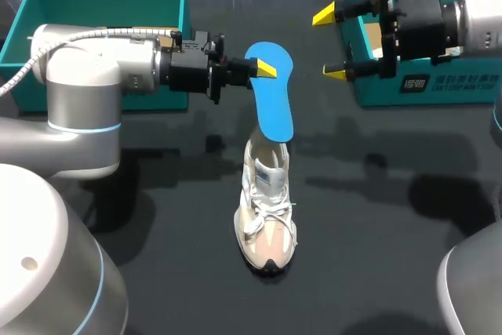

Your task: Take the shoe out of the shoebox, open the shoe tongue, remove and reinsert the insole, then place the shoe into the shoebox

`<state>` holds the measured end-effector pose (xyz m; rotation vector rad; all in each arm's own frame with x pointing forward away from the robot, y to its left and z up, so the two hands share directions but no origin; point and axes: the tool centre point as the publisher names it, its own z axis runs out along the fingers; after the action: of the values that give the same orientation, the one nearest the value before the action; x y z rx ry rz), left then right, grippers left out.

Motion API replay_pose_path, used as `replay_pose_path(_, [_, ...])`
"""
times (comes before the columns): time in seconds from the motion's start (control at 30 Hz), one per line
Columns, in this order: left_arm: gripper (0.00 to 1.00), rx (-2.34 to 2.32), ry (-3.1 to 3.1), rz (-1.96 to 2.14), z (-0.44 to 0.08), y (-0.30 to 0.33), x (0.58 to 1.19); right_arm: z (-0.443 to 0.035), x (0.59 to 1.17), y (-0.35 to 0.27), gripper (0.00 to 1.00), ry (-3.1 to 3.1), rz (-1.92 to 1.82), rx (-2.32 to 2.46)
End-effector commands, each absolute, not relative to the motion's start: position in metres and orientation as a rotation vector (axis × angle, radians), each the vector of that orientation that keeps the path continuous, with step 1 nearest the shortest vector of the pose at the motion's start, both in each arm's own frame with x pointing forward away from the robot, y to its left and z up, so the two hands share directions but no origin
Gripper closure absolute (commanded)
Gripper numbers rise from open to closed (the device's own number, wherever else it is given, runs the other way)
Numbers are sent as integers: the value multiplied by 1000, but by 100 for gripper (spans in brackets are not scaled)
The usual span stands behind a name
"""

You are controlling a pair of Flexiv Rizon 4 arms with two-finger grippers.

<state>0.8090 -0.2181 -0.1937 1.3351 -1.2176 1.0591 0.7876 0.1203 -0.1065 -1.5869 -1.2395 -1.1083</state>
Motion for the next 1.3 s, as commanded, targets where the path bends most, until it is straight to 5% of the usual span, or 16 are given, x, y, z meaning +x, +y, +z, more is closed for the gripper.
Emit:
replay_pose_path(0.03, [100, 1336, -1219, 1058, -194, -218, 808, -112, 784, 120, 0, -1183, -1174, -1520])
replay_pose_path(0.5, [100, 1309, -1257, 1098, -191, -215, 807, -125, 781, 119, 0, -1147, -1193, -1483])
replay_pose_path(1.3, [100, 1026, -1816, 1737, -142, -183, 821, -132, 779, 118, 0, -1117, -1214, -1441])
